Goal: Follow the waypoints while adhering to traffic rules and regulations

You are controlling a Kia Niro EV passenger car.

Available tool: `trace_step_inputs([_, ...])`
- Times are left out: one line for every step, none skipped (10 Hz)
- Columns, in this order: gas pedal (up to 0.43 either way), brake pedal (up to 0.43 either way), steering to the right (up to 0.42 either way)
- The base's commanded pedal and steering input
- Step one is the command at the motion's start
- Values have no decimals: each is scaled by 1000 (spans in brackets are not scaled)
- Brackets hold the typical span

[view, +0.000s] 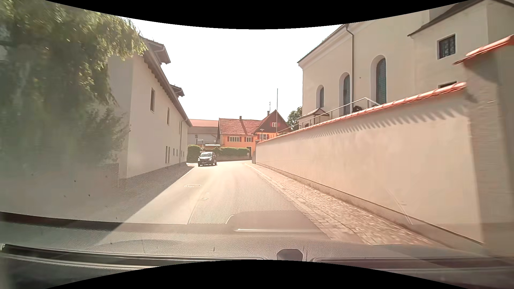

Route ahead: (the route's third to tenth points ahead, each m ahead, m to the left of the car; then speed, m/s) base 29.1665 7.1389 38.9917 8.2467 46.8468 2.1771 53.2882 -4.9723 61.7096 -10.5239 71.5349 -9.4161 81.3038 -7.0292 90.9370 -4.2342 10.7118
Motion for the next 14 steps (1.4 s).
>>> trace_step_inputs([0, 6, -61])
trace_step_inputs([0, 6, -61])
trace_step_inputs([0, 6, -61])
trace_step_inputs([0, 6, -61])
trace_step_inputs([0, 6, -61])
trace_step_inputs([0, 6, -61])
trace_step_inputs([0, 6, -61])
trace_step_inputs([0, 6, -61])
trace_step_inputs([0, 6, -61])
trace_step_inputs([0, 6, -60])
trace_step_inputs([0, 18, -60])
trace_step_inputs([0, 24, -58])
trace_step_inputs([0, 24, -56])
trace_step_inputs([0, 30, -53])
